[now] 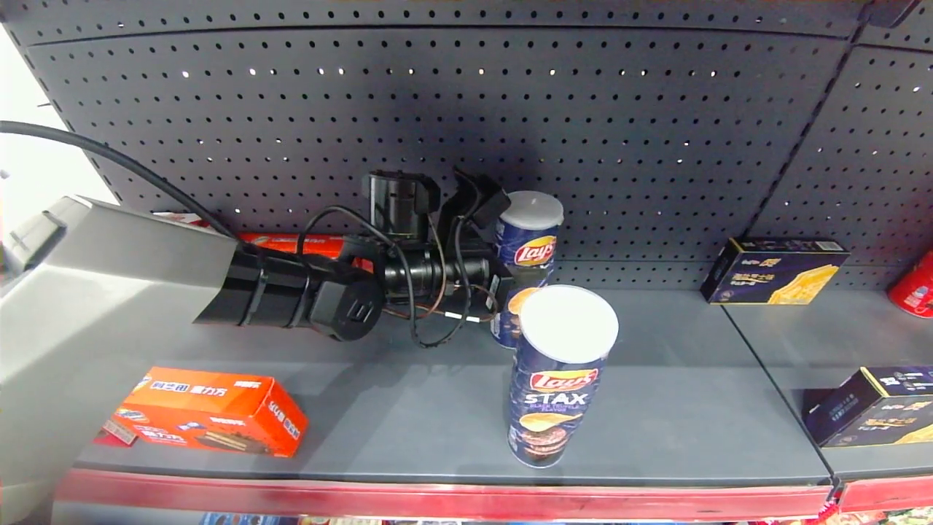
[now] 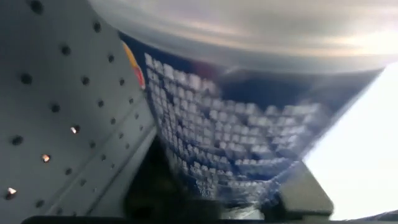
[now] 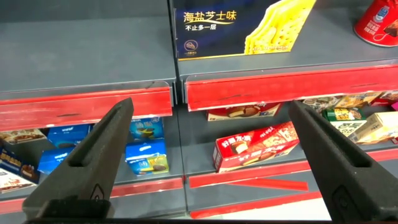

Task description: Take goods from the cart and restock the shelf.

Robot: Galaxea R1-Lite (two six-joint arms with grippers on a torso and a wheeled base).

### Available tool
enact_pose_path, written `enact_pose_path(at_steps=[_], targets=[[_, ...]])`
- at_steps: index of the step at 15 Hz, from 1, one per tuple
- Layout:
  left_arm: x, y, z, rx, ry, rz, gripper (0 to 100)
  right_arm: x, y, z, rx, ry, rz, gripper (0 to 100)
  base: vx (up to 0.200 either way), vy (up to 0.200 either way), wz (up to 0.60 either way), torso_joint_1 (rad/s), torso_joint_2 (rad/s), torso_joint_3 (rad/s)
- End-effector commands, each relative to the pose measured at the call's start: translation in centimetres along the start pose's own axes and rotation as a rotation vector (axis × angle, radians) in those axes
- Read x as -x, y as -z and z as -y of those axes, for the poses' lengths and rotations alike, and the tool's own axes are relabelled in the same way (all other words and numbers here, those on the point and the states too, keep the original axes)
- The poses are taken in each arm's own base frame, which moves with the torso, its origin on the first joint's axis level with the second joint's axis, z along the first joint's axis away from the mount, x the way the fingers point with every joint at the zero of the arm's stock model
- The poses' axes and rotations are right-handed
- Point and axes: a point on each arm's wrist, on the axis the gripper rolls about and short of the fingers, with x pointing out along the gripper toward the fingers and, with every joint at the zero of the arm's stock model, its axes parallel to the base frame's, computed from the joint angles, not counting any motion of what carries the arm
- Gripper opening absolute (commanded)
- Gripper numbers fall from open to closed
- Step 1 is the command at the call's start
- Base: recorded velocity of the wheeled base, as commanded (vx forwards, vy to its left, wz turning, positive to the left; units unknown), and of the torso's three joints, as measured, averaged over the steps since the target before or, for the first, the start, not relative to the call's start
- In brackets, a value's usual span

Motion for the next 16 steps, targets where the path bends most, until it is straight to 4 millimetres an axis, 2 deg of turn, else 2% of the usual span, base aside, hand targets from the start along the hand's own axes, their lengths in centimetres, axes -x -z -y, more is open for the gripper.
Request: enact_pose_path(at_steps=[1, 5, 7, 11, 12, 13, 16], targets=[[-0.1, 0.2, 0.0, 0.001, 0.001, -0.003, 100, 0.0, 0.0, 0.0, 0.000, 0.000, -0.003, 100, 0.000, 0.000, 0.00, 0.000, 0.00, 0.000], [1.1, -0.2, 0.1, 0.008, -0.009, -0.010, 100, 0.0, 0.0, 0.0, 0.000, 0.002, -0.003, 100, 0.000, 0.000, 0.00, 0.000, 0.00, 0.000], [3.5, -1.2, 1.3, 0.016, -0.022, -0.021, 100, 0.0, 0.0, 0.0, 0.000, 0.000, -0.003, 100, 0.000, 0.000, 0.00, 0.000, 0.00, 0.000], [6.2, -1.8, 3.3, 0.023, -0.091, -0.058, 100, 0.0, 0.0, 0.0, 0.000, 0.002, -0.003, 100, 0.000, 0.000, 0.00, 0.000, 0.00, 0.000], [6.3, -1.8, 3.4, 0.023, -0.091, -0.058, 100, 0.0, 0.0, 0.0, 0.000, 0.000, -0.003, 100, 0.000, 0.000, 0.00, 0.000, 0.00, 0.000], [7.3, -1.7, 3.7, 0.030, -0.113, -0.072, 100, 0.0, 0.0, 0.0, 0.000, 0.000, -0.003, 100, 0.000, 0.000, 0.00, 0.000, 0.00, 0.000], [7.5, -1.2, 3.6, 0.032, -0.173, -0.103, 100, 0.0, 0.0, 0.0, 0.000, 0.000, -0.003, 100, 0.000, 0.000, 0.00, 0.000, 0.00, 0.000]])
